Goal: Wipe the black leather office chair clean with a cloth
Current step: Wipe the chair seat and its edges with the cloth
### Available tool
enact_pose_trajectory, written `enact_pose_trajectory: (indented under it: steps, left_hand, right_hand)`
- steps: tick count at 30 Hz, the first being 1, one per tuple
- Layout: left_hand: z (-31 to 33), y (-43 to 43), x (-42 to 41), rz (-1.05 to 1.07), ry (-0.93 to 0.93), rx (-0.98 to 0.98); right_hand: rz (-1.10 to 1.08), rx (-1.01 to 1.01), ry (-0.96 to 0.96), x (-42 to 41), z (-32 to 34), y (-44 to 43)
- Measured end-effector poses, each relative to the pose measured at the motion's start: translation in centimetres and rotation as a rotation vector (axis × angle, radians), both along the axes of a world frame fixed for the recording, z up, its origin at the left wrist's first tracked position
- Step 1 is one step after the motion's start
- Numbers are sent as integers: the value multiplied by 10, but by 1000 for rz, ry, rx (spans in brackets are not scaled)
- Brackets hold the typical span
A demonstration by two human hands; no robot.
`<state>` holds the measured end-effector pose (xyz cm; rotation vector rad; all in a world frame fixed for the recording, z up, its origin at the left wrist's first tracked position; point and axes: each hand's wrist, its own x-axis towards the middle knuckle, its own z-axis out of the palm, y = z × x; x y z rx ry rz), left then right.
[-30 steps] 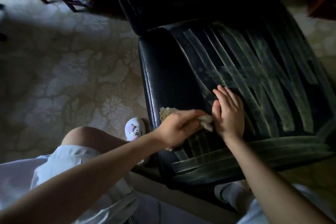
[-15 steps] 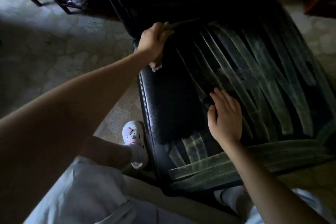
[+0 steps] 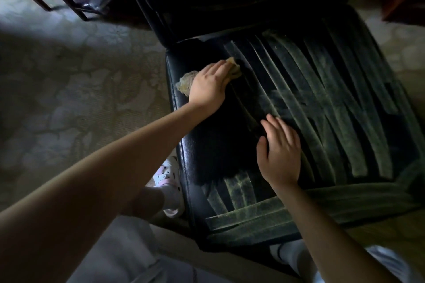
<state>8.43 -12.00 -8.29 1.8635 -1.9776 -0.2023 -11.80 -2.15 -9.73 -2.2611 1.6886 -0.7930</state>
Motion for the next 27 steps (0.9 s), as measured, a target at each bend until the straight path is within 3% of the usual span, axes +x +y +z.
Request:
enact_pose_trajectory:
  steps: [12,17,20,25,27]
  left_hand:
    - [4,124,-54,-460,-4,-12]
    - [6,101,-23,-712,-194,-169]
    - [6,58,1,-528,-219,-181]
    - [26,-14,27,108,38,-163]
    - [33,-37,28,178,-41,-85]
  right_hand:
    - [26,-31,-71,-4,1,0]
    - [30,-26,-81,-3,1,0]
    - [13,-13,-80,-1,0,0]
    - [8,55,-55,-1,3,1]
    - [6,76,-23,-1,3,-1]
